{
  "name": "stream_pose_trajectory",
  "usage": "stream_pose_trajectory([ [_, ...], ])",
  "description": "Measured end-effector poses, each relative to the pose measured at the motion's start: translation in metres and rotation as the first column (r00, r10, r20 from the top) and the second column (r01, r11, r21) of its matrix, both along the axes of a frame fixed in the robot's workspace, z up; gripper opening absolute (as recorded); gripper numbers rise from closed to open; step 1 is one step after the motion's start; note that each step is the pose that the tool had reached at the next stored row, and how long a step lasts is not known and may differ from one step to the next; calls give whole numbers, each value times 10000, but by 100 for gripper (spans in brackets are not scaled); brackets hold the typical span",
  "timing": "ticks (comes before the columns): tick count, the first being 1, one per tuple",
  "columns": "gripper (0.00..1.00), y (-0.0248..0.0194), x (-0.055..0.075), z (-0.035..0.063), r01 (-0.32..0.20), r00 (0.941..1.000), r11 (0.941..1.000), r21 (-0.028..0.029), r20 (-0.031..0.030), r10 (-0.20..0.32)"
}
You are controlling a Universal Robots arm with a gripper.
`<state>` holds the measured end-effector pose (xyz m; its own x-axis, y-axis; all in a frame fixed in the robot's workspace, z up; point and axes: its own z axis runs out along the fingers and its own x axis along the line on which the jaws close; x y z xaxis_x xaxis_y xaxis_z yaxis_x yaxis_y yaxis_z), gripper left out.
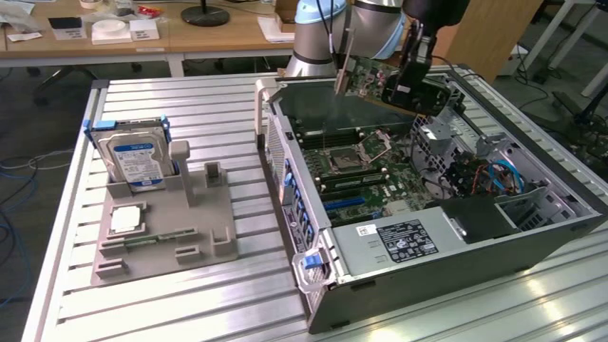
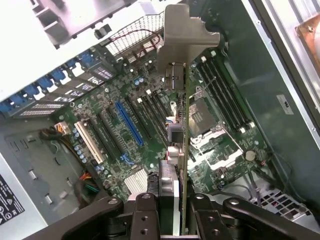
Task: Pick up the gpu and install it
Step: 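Insert the gpu into the slot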
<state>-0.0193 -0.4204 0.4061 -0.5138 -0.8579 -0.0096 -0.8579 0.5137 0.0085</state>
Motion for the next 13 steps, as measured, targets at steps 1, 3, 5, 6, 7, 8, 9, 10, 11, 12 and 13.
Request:
stream_pose_trajectory([
  [1,28,0,0,0,-92,10000,10000,0,1,92],
  [3,28,0,1,-1,-257,9997,9997,0,2,257],
  [5,28,0,2,-2,-420,9991,9991,0,2,420],
  [6,28,0,2,-2,-503,9987,9987,0,2,503],
  [7,28,0,3,-3,-586,9983,9983,0,3,586],
  [8,28,0,3,-3,-673,9977,9977,0,2,673],
  [9,28,0,4,-3,-756,9971,9971,0,3,756],
  [10,28,0,4,-4,-839,9965,9965,0,3,839],
  [11,28,0,5,-4,-920,9958,9958,0,3,920],
  [12,28,0,5,-4,-1001,9950,9950,0,4,1001],
  [13,28,0,6,-4,-1085,9941,9941,0,4,1085],
])
